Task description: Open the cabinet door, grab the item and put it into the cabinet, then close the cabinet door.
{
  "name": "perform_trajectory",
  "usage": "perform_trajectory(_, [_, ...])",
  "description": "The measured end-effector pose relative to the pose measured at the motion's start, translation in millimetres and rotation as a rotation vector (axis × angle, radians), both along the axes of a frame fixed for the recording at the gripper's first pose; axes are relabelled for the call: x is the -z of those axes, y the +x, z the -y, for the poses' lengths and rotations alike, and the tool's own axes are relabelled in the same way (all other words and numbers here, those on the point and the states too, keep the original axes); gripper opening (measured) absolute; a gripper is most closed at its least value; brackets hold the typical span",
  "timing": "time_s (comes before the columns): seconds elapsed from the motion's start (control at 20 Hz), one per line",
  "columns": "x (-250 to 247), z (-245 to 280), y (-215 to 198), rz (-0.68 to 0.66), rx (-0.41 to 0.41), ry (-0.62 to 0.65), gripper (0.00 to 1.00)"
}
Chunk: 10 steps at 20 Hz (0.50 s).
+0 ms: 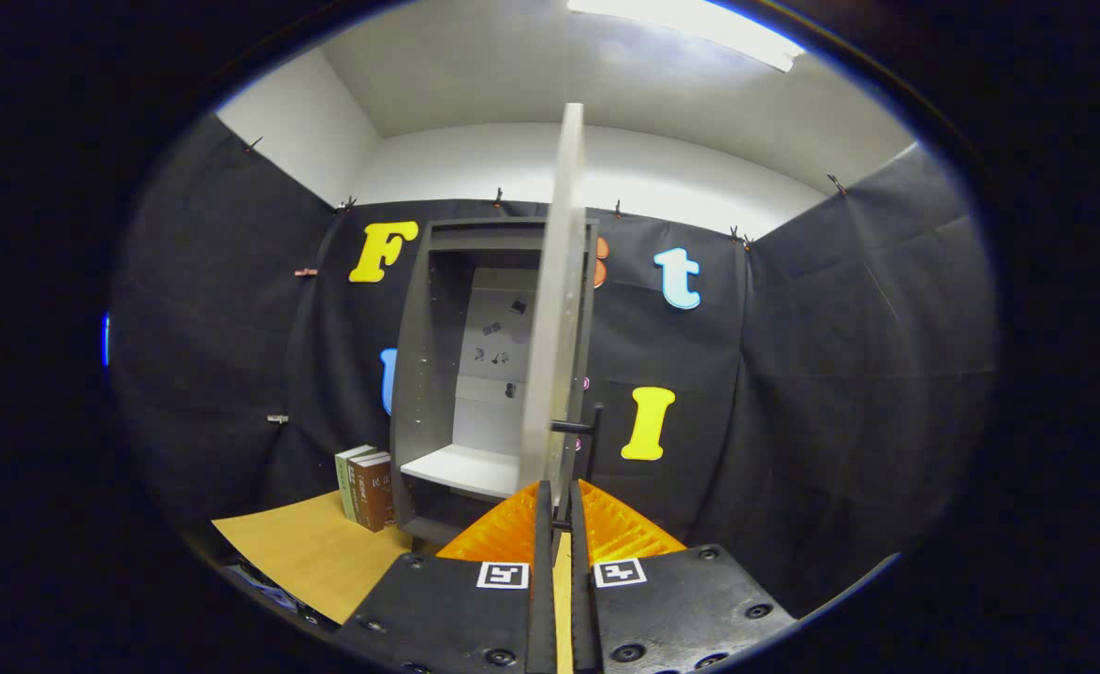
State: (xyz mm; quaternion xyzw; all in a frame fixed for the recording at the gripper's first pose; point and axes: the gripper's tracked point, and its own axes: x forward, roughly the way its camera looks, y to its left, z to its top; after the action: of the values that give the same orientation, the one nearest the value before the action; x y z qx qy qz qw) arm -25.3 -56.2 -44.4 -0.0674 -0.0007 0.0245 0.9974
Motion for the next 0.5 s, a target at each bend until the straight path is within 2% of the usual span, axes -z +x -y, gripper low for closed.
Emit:
perform_trajectory(0.1, [18, -44, -12, -0.024, -0.034, -0.041, 0.11])
perform_trajectory(0.25, [57, -88, -6, -0.106, -0.056, -0.033, 0.08])
perform_trajectory(0.35, [86, -110, 6, -0.161, -0.053, -0.003, 0.23])
perform_trajectory(0.5, [140, -141, 20, -0.265, -0.054, 0.043, 0.24])
